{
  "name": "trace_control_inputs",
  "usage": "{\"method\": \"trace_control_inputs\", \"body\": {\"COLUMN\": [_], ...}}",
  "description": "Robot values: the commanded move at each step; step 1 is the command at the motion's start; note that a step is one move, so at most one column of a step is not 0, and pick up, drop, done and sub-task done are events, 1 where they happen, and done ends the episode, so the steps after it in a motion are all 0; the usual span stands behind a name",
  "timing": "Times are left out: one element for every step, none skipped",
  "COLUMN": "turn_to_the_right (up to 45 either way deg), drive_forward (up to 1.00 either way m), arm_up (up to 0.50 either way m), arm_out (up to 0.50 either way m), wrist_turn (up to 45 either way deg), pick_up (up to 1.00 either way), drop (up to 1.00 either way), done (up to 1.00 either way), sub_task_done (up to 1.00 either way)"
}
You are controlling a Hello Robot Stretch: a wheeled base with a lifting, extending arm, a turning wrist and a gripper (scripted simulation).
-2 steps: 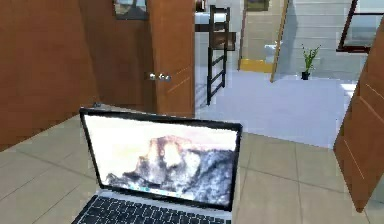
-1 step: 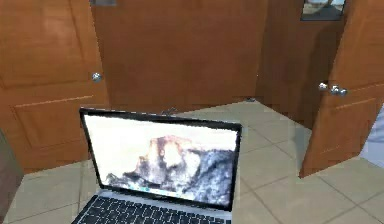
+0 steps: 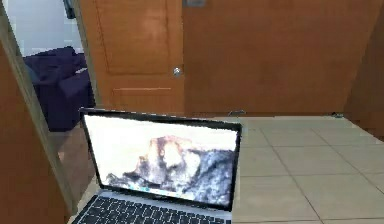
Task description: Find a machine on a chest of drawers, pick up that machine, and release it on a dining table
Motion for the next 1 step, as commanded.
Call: {"method": "trace_control_inputs", "body": {"turn_to_the_right": [0.0], "drive_forward": [1.0], "arm_up": [0.0], "arm_out": [0.0], "wrist_turn": [0.0], "pick_up": [0.0], "drop": [0.0], "done": [0.0], "sub_task_done": [0.0]}}
